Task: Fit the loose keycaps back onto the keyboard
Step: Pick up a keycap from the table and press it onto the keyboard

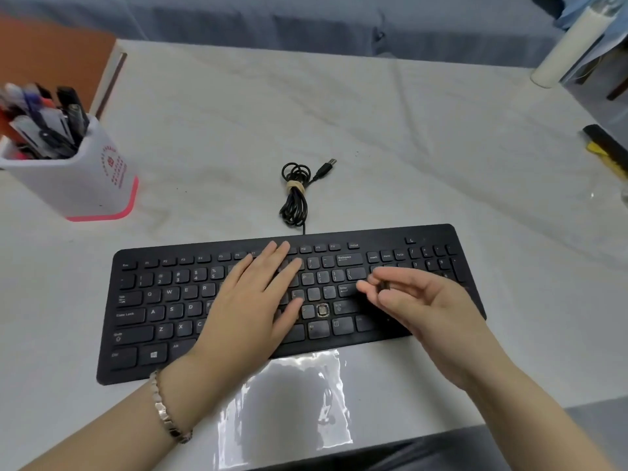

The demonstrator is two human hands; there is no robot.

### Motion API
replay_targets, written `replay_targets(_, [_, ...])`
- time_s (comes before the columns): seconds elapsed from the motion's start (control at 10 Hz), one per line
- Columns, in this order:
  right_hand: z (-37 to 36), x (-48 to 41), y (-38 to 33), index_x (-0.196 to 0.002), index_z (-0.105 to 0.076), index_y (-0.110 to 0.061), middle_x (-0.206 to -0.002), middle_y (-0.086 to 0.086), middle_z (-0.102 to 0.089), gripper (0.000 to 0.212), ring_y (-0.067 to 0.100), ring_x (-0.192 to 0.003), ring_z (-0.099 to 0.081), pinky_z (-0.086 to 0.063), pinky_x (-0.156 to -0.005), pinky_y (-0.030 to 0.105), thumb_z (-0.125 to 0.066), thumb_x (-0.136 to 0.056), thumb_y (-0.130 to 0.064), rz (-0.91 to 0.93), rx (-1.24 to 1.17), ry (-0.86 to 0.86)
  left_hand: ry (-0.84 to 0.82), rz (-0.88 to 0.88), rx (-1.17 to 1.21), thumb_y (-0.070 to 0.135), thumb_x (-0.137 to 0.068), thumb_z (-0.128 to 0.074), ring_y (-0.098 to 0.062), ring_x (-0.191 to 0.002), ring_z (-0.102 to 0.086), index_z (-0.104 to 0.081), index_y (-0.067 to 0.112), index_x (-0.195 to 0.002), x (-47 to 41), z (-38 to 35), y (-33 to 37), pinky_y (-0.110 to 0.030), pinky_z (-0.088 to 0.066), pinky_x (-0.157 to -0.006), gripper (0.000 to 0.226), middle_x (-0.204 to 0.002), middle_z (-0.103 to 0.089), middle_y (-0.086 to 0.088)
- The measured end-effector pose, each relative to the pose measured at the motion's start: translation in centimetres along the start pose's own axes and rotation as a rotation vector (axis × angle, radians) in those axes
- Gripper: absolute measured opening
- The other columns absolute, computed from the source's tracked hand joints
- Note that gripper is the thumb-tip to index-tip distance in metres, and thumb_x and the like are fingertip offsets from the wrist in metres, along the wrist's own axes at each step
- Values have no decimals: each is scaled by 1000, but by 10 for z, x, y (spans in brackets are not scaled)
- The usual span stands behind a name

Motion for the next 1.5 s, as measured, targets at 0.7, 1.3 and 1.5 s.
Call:
replay_targets(0.7, [-18,1,8,-67,-71,-34,-79,-12,-66,35,6,-63,-65,-50,-62,10,-80,-53,-3,416,414,13,73,3,-62,34,-86,-40,-22,-127,-45,-56,11,-123,2,-1,1,-33,-22,-107,47,-134,-51,-9])
replay_targets(1.3, [-29,-17,45,-74,-73,-18,-88,-15,-67,11,-2,-89,-58,-41,-83,5,-64,-69,-12,645,852,40,89,-9,-48,33,-85,-40,-22,-126,-46,-56,10,-123,3,-1,0,-34,-25,-106,47,-134,-52,-9])
replay_targets(1.5, [-30,-15,50,-87,-71,-7,-107,-2,-63,23,9,-94,-51,-33,-93,6,-51,-83,-16,822,1026,-60,88,-15,-50,34,-85,-40,-23,-126,-46,-57,10,-122,3,-1,0,-35,-26,-105,47,-134,-52,-10])
Point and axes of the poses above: each hand's wrist, its own x-axis away from the middle knuckle, its own z-axis out of the back of the hand, y = z × x, the point moved 4 cm from there along -x, towards the middle knuckle
